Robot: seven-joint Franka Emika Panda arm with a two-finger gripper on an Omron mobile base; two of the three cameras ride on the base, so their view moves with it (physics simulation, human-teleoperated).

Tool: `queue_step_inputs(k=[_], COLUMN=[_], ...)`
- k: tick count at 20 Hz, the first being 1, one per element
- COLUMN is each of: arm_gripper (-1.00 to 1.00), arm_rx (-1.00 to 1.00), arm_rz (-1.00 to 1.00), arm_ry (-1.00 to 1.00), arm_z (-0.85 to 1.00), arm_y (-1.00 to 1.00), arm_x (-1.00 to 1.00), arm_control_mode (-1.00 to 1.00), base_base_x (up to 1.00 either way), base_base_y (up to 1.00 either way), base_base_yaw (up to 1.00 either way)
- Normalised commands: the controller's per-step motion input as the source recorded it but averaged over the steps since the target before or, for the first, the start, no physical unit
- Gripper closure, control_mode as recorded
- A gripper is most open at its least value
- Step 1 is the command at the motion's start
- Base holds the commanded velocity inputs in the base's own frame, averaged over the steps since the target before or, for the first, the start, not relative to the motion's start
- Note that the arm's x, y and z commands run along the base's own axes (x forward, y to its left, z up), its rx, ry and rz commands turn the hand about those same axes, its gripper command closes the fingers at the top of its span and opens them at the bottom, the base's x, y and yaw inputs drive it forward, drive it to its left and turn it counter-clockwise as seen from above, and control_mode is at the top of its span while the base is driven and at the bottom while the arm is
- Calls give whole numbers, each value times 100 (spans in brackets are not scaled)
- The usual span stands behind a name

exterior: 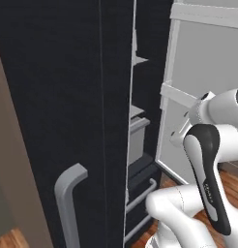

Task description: Place the liquor and beer on the top shelf of the fridge to keep them out of children's reach, and place the orange on lower shelves for easy access.

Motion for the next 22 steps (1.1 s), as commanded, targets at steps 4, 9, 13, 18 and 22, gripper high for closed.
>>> queue_step_inputs(k=[4,9,13,18,22], arm_gripper=[-100,-100,-100,-100,-100], arm_rx=[0,0,0,0,0], arm_rz=[0,0,0,0,0], arm_ry=[0,0,0,0,0], arm_z=[0,0,0,0,0], arm_y=[0,0,0,0,0], arm_x=[0,0,0,0,0], arm_control_mode=[100,100,100,100,100], base_base_x=[-78,-76,-57,-53,-45], base_base_y=[39,34,20,3,0], base_base_yaw=[-32,-35,-43,-50,-56])
